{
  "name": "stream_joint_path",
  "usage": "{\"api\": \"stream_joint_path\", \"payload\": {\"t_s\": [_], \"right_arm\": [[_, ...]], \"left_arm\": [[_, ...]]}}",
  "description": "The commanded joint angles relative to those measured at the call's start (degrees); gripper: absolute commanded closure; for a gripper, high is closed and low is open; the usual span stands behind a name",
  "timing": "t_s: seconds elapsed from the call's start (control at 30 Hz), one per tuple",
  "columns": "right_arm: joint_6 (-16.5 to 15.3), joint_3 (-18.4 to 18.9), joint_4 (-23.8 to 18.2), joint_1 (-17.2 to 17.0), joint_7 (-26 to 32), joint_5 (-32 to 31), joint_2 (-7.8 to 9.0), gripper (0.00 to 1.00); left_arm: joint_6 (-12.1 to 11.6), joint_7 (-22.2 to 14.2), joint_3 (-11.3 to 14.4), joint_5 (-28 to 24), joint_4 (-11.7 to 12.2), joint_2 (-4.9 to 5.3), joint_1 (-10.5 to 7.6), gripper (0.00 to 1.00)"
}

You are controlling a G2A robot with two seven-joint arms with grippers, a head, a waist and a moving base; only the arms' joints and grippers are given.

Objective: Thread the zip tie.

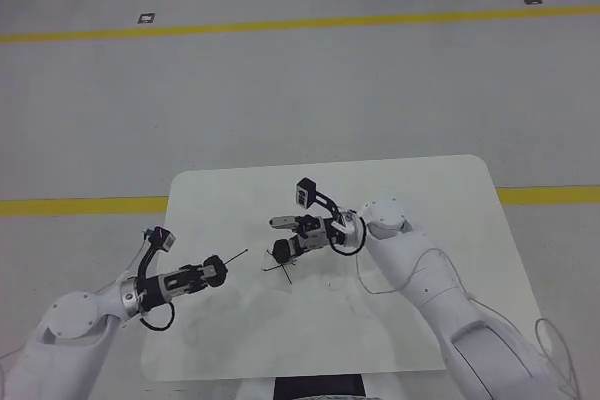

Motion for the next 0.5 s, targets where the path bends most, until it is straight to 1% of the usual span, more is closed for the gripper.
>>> {"api": "stream_joint_path", "payload": {"t_s": [0.0,0.07,0.13,0.4,0.47], "right_arm": [[0.05,-2.17,1.23,0.82,-0.14,2.2,-0.3,0.0],[0.22,-4.26,2.09,1.49,-0.14,4.31,-0.55,0.0],[0.93,-7.16,2.46,2.01,-0.14,7.76,-0.8,0.0],[0.86,-7.48,2.69,2.22,-0.14,7.87,-0.77,0.0],[1.04,-7.2,1.51,0.92,-1.05,9.47,-0.8,0.0]], "left_arm": [[0.0,-1.0,0.18,-1.57,0.7,-0.22,-0.26,1.0],[0.0,-1.52,0.27,-2.72,1.22,-0.44,-0.47,1.0],[0.0,-2.75,0.37,-3.74,1.63,-0.67,-0.82,1.0],[0.0,-2.85,0.33,-3.72,1.7,-0.69,-0.88,1.0],[0.0,-2.85,0.33,-3.72,1.7,-0.69,-0.88,1.0]]}}
